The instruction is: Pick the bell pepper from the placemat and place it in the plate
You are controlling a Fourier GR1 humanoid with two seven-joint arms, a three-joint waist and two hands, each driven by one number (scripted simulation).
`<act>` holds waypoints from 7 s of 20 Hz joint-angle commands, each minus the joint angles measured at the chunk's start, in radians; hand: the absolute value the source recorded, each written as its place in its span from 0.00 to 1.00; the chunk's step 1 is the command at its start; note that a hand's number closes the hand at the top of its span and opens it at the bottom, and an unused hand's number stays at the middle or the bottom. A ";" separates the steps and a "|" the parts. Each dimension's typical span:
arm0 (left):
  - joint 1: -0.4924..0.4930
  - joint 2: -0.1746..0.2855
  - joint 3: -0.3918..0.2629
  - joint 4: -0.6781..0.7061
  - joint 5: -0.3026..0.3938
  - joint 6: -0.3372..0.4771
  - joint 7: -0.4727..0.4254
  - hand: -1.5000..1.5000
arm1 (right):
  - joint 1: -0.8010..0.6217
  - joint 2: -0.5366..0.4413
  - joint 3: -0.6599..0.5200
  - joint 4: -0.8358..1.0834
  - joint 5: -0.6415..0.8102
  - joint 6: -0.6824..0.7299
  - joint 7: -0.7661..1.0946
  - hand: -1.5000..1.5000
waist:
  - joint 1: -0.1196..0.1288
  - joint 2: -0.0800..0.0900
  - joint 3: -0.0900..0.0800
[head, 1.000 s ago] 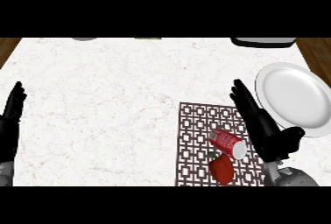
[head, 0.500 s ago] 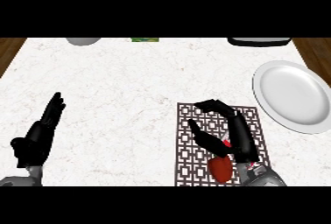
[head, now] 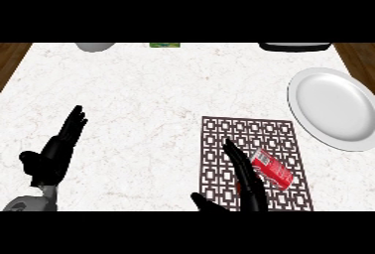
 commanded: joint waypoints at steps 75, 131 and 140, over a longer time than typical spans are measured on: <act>0.042 -0.123 0.156 -0.032 -0.132 -0.094 0.019 0.50 | 0.053 -0.583 -0.767 0.066 0.144 0.681 0.124 1.00 | -0.042 0.000 0.015; -0.003 -0.168 0.147 -0.009 -0.214 -0.126 0.014 0.50 | -0.883 -0.535 -0.978 1.287 -0.058 0.784 -0.421 0.00 | 0.027 0.007 0.002; -0.070 -0.169 0.155 -0.011 -0.190 -0.139 0.071 0.50 | -0.874 -0.678 -1.238 1.392 -0.310 0.967 -0.529 0.00 | 0.027 0.018 0.006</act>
